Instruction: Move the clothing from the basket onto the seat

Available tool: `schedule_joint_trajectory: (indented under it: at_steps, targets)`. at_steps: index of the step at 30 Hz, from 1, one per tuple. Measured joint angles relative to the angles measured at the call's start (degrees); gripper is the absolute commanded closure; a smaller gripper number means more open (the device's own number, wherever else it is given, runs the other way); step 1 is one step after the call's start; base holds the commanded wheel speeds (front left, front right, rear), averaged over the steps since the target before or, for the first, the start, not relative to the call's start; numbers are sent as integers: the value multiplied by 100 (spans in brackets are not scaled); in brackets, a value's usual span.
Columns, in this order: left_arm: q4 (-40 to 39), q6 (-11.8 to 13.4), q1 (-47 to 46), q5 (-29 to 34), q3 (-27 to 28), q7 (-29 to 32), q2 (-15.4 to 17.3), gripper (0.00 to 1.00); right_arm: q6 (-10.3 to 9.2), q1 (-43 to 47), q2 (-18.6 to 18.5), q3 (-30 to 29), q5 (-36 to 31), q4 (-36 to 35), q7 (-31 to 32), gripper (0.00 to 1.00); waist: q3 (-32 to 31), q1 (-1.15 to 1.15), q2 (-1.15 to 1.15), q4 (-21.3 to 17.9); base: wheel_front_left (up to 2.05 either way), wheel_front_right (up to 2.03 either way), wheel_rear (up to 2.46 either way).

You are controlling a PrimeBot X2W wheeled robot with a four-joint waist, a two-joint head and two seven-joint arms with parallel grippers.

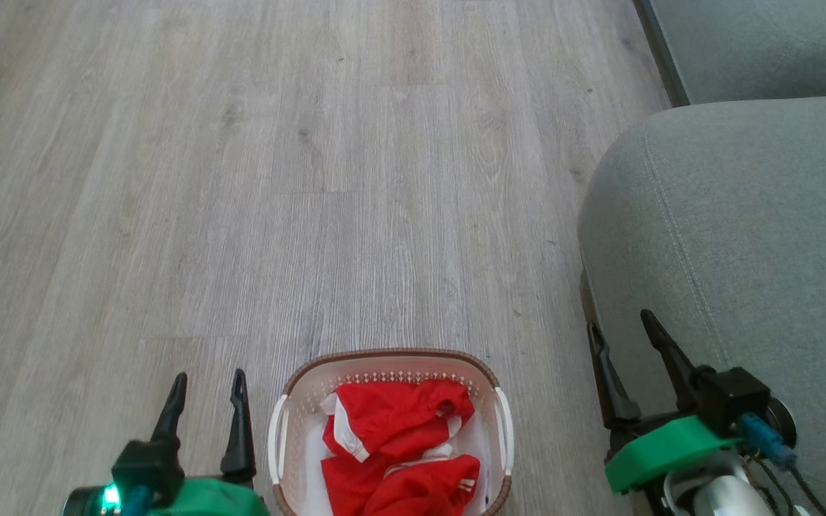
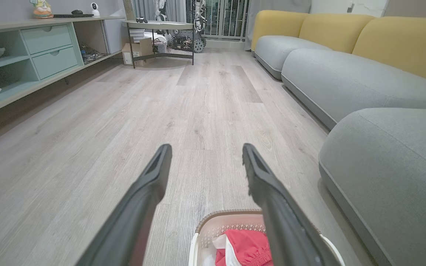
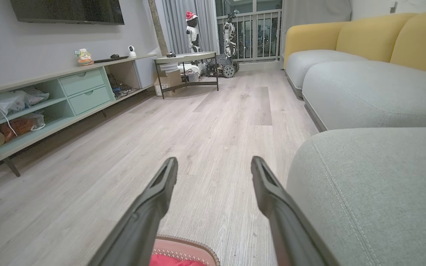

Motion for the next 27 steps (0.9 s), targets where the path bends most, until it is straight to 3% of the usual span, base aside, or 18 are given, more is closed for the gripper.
schedule_joint_trajectory:
  at_steps: [7, 27]
  targets:
    - [-24, 7, 153, 433, -33, -101, -2, 0, 3, 9, -1, 80, -457, -53, -101, 0, -22, 0, 0, -4, 0, 0, 0]
    - [-9, -4, 154, 448, -25, -102, -14, 0, 4, 12, -1, 79, -466, -53, -109, 0, -12, 0, 0, -2, 0, 0, 0]
